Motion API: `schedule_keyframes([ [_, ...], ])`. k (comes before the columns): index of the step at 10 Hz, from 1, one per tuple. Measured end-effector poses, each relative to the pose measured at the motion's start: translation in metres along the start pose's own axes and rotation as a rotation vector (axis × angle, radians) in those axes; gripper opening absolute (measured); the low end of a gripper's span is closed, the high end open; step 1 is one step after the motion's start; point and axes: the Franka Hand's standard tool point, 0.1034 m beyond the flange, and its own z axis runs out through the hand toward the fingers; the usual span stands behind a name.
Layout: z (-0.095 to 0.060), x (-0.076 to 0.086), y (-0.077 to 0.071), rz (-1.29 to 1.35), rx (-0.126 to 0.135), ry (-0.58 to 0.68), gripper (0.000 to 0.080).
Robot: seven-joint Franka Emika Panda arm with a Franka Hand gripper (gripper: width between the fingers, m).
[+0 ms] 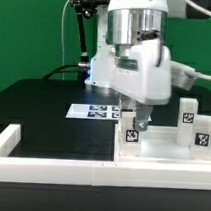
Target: Assemble square table
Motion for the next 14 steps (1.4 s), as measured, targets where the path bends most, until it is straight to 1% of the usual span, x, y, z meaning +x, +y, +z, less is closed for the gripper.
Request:
schedule_keyframes([
  [7,-0.0004,0.0017,0.0007,-0.687,-0.001,0.000,0.0648],
  [9,0.0000,0.0088,0.0044,-0.890,-0.005,-0.005,0.0648],
  [10,0.0001,0.0083,0.0042,-0.917,-0.005,-0.005,0.0648],
  [12,0.0003,0.0068,0.0034,-1.086,-0.019,0.004,0.0648],
  [13,0.0005,0.0083,0.0041,-1.113,-0.020,0.004,0.0621],
  [14,0.0007,0.0086,0.0044,-1.112,-0.021,0.003,0.0485],
])
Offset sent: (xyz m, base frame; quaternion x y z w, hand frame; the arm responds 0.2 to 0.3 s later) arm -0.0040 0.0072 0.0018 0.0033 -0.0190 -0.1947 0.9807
